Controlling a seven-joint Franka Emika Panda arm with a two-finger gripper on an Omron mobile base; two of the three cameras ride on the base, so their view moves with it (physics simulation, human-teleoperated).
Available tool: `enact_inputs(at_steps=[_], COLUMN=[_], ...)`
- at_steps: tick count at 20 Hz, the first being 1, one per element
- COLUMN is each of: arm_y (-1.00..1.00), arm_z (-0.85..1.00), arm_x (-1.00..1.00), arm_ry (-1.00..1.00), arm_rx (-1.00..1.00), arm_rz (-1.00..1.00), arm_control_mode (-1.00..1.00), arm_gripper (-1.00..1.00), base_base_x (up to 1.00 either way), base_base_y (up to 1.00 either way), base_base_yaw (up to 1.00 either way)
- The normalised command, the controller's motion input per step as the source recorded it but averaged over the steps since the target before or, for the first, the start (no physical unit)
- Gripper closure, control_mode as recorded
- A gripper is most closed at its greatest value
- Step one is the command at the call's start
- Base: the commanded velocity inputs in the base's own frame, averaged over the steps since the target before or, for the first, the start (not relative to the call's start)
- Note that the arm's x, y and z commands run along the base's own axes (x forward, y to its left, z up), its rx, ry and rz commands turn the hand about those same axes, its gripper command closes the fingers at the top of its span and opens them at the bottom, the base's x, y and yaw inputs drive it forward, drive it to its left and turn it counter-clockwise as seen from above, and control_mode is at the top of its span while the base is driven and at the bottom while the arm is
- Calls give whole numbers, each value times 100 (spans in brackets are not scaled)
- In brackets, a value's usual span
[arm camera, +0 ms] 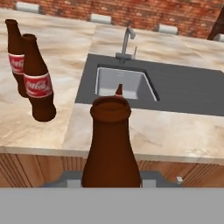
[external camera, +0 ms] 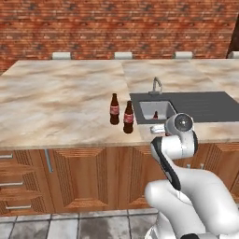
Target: Place the large bottle from the dining counter next to the other large bottle outside the sink, and place the small bottle from the dining counter next to the other small bottle inside the sink.
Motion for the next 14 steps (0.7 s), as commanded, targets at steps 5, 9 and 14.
enact_inputs(at_steps=[5, 9, 14], arm_y=[0, 0, 0], arm_z=[0, 0, 0], arm_x=[0, 0, 0], arm_ry=[0, 0, 0], arm_rx=[0, 0, 0], arm_rz=[0, 0, 0], arm_control_mode=[100, 100, 100], arm_gripper=[100, 100, 100], base_base_x=[0, 0, 0], base_base_y=[-55, -59, -57], base_base_yaw=[20, 20, 19])
